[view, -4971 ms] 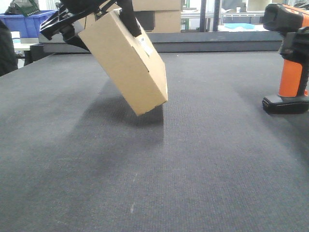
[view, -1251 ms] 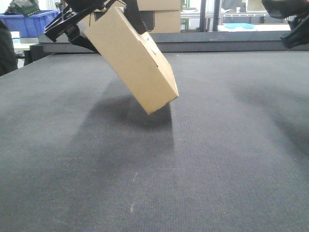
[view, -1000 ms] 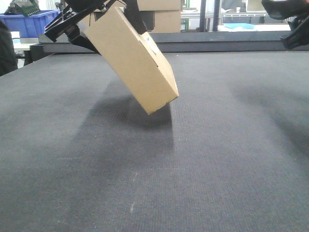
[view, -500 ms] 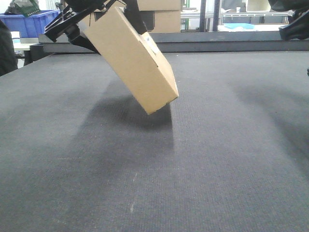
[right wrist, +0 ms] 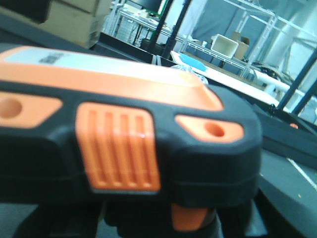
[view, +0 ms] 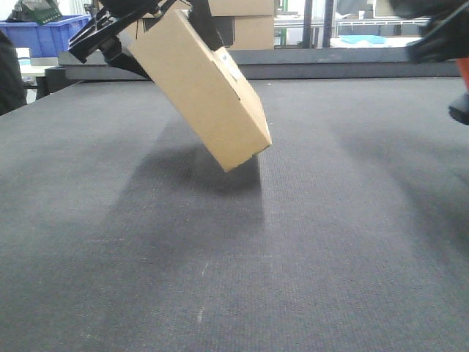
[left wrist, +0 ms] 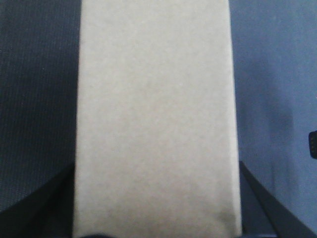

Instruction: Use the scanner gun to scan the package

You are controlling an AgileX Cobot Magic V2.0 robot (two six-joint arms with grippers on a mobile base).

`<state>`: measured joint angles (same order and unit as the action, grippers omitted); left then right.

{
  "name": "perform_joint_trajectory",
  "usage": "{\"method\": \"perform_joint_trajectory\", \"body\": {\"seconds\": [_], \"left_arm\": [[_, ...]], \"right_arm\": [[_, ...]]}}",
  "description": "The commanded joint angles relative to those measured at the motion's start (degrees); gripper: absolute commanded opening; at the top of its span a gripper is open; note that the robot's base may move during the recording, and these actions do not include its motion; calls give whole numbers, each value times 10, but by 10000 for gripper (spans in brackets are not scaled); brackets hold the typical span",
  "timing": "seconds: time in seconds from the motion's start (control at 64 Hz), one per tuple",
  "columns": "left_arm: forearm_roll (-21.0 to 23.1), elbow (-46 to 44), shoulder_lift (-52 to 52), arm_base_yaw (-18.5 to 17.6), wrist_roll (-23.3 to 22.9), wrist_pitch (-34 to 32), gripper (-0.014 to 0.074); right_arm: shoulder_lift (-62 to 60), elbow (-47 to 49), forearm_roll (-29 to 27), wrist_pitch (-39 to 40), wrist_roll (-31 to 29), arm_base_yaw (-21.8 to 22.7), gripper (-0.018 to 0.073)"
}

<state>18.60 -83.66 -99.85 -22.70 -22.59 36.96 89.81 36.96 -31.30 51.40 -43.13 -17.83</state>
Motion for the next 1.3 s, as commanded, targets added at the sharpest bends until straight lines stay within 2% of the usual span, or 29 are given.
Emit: {"method": "perform_joint_trajectory", "body": {"seconds": [0.0, 0.188, 0.328, 0.563, 0.625, 0.766, 0.813, 1.047, 1.172, 1.282], "left_arm": [[3, -5, 7, -3, 0, -14, -111], [3, -5, 7, -3, 0, -14, -111], [3, -5, 7, -3, 0, -13, -111], [2, -5, 7, -3, 0, 0, -111], [1, -5, 7, -3, 0, 1, -111], [-4, -5, 7, -3, 0, 1, -111], [-20, -5, 7, -3, 0, 1, -111], [-68, -5, 7, -3, 0, 17, -111], [-73, -5, 7, -3, 0, 17, -111], [-73, -5, 7, -3, 0, 17, -111]], "right_arm": [[-9, 16, -55, 40, -53, -18, -154], [-9, 18, -71, 43, -61, -22, -154], [-8, 18, -103, 45, -120, -22, -154], [-8, 18, -107, 47, -114, -22, -154], [-8, 18, -107, 47, -69, -22, -154], [-8, 18, -108, 27, 140, -20, -154], [-5, 18, -108, 25, 182, -18, -154], [26, 18, -100, 38, 254, -17, -160], [45, 18, -52, 59, 324, -17, -160], [53, 18, -26, 60, 328, -17, -160]]}}
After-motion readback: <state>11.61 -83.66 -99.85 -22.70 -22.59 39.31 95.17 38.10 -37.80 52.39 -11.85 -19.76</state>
